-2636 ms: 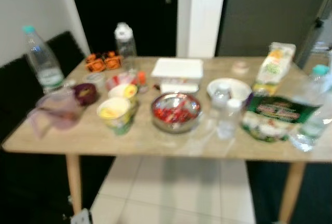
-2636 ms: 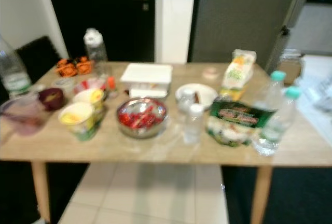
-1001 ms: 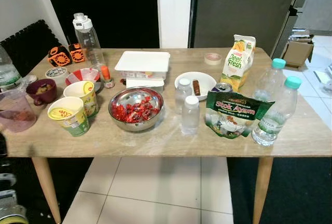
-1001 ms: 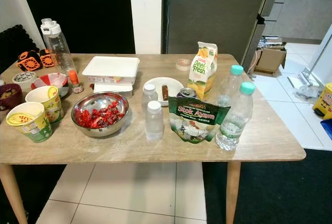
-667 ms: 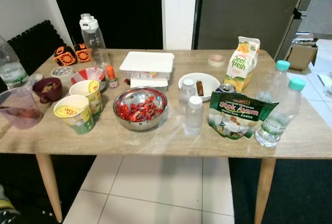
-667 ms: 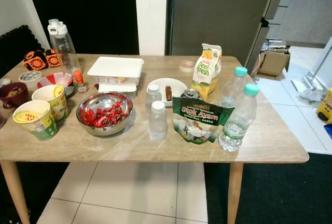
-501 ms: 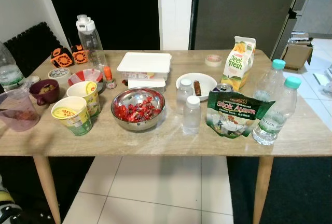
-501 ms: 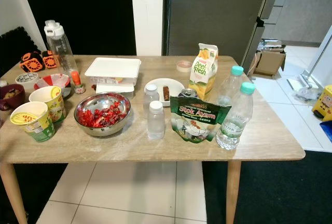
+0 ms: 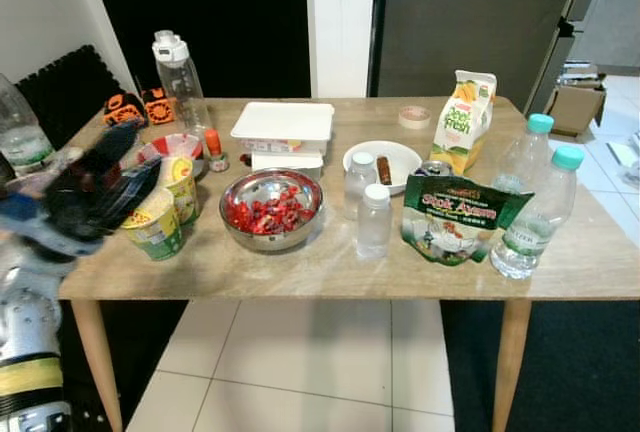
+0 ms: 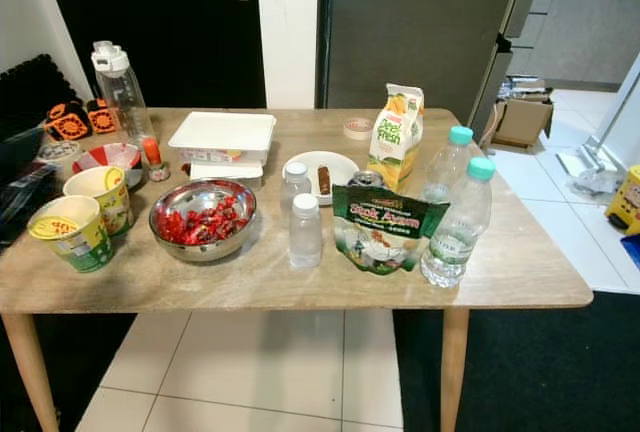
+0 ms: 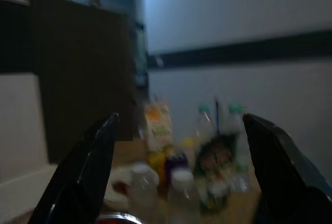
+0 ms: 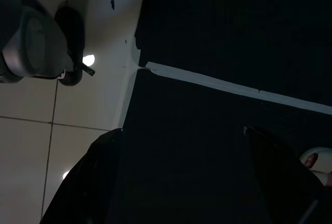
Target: Restocking fridge
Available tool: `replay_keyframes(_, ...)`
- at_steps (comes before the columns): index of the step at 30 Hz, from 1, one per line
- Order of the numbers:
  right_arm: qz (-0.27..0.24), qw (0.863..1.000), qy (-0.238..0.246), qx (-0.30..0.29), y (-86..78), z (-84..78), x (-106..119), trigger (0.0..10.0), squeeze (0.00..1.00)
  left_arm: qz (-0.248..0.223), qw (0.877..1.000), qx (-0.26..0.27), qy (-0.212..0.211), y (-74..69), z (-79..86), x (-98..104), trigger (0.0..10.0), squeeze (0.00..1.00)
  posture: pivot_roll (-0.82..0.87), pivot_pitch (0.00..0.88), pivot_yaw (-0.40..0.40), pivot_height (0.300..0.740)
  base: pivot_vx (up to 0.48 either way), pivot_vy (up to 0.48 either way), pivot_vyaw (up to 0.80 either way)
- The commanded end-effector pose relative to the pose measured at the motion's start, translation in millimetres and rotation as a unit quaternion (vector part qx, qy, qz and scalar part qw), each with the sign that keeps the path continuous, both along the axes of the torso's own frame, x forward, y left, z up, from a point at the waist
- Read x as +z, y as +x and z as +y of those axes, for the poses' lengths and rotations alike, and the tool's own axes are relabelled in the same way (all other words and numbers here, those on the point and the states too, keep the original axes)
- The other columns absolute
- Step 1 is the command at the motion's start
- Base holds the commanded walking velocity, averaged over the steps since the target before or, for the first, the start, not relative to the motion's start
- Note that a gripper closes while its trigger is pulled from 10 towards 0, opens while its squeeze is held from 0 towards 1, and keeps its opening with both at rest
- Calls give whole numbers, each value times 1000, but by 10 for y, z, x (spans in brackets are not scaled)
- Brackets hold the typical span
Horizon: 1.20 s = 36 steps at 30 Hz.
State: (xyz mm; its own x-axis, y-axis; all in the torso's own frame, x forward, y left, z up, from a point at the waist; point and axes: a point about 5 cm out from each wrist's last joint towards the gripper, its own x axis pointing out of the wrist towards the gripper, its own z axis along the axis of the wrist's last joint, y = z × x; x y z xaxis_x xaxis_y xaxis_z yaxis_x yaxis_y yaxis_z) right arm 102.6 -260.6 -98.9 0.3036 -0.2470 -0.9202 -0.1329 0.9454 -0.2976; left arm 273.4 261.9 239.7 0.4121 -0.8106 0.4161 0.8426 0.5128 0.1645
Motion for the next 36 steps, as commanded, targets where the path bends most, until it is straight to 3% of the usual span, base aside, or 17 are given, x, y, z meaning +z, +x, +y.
replay_keyframes(1,2,1000,4,-4,-21,18,-11,10000,0,-2,1000,-3,31,36,-107,-18,10000,0,-90,0,32,740,0,0,0)
replay_keyframes(4,2,1000,4,-5,-19,20,-11,10000,0,5,998,-1,59,67,-182,-51,10000,0,-90,0,32,740,0,0,0)
replay_keyframes(8,3,1000,5,-3,-14,27,-12,10000,0,41,980,33,194,259,-508,-415,10000,0,-87,0,34,740,0,0,0)
replay_keyframes(10,3,1000,5,-3,-14,27,-12,10000,0,41,980,33,194,259,-508,-415,10000,0,-87,0,34,740,0,0,0)
replay_keyframes(15,3,1000,7,-2,-16,44,-18,10000,0,20,964,39,261,345,-870,-583,10000,0,-87,0,34,740,0,0,0)
replay_keyframes(19,3,1000,7,-1,-16,46,-18,10000,0,8,960,36,276,356,-955,-600,10000,0,-87,0,34,740,0,0,0)
replay_keyframes(21,4,1000,7,-1,-18,47,-19,10000,0,-20,947,26,321,378,-1113,-642,10000,0,-87,0,34,740,0,0,0)
replay_keyframes(22,4,1000,7,-1,-18,47,-19,10000,0,-20,947,26,321,378,-1113,-642,10000,0,-87,0,34,740,0,0,0)
replay_keyframes(25,3,1000,7,-3,-18,48,-19,10000,0,-63,913,27,401,428,-1273,-737,10000,0,-87,0,34,740,0,0,0)
replay_keyframes(28,3,1000,7,-3,-18,48,-19,10000,0,-71,908,29,412,442,-1303,-754,10000,0,-87,0,34,740,0,0,0)
replay_keyframes(31,4,1000,9,-3,-25,63,-25,10000,0,-84,884,52,457,509,-1354,-849,10000,0,-88,0,33,740,0,0,0)
replay_keyframes(36,4,1000,11,-4,-29,74,-30,10000,0,-92,875,91,467,598,-1358,-833,10000,0,-95,0,38,740,0,0,0)
